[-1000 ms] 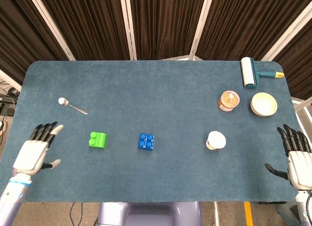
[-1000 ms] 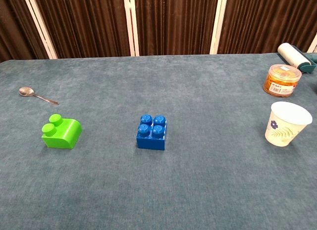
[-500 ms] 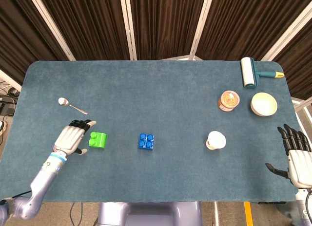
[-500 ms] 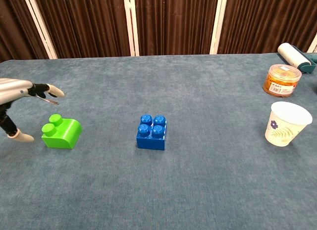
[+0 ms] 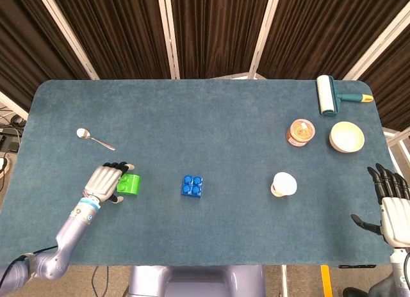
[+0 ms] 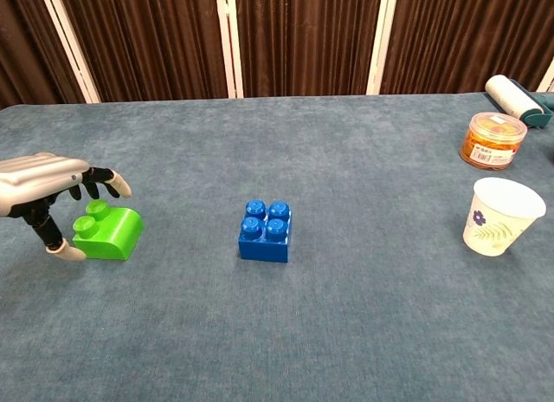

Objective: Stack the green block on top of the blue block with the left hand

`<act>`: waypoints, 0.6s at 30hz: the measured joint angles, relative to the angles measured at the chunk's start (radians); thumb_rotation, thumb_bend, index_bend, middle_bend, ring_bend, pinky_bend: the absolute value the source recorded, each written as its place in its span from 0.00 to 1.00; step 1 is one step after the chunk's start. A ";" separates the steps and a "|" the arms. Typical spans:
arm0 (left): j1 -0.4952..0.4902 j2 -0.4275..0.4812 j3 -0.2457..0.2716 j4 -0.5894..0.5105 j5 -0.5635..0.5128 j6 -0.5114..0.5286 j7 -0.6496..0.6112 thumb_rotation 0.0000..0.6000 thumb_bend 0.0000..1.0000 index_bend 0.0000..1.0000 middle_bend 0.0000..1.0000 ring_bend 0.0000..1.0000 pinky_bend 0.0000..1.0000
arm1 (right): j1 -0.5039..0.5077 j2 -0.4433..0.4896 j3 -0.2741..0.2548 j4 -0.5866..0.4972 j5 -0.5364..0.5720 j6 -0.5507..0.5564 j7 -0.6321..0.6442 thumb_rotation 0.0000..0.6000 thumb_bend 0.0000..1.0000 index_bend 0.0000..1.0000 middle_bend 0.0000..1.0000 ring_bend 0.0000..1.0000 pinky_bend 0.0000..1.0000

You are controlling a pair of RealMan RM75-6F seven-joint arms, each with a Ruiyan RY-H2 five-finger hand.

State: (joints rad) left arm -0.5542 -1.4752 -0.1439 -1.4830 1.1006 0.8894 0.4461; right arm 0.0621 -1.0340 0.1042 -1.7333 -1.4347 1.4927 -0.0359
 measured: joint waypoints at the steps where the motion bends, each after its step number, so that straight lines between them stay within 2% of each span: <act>1: -0.004 -0.006 0.001 0.006 -0.002 -0.001 0.000 1.00 0.11 0.29 0.29 0.32 0.35 | 0.000 0.000 0.000 0.001 0.001 0.000 0.001 1.00 0.00 0.00 0.00 0.00 0.00; 4: -0.013 -0.022 0.002 0.017 -0.011 -0.004 -0.002 1.00 0.12 0.38 0.39 0.42 0.43 | 0.000 0.001 0.002 0.002 0.005 -0.002 0.004 1.00 0.00 0.00 0.00 0.00 0.00; 7: -0.018 -0.031 0.001 0.022 -0.011 0.004 -0.005 1.00 0.12 0.43 0.43 0.46 0.46 | 0.000 0.003 0.003 0.003 0.009 -0.002 0.006 1.00 0.00 0.00 0.00 0.00 0.00; 12: -0.020 -0.033 -0.003 0.014 -0.014 0.026 -0.005 1.00 0.12 0.44 0.44 0.46 0.47 | -0.005 0.006 0.003 0.004 0.010 0.002 0.011 1.00 0.00 0.00 0.00 0.00 0.00; 18: -0.021 -0.009 -0.015 -0.047 -0.014 0.041 -0.027 1.00 0.12 0.44 0.45 0.46 0.47 | -0.010 0.009 0.002 0.004 0.010 0.010 0.017 1.00 0.00 0.00 0.00 0.00 0.00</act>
State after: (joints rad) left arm -0.5755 -1.4840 -0.1591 -1.5300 1.0867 0.9302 0.4193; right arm 0.0518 -1.0250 0.1065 -1.7292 -1.4252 1.5028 -0.0190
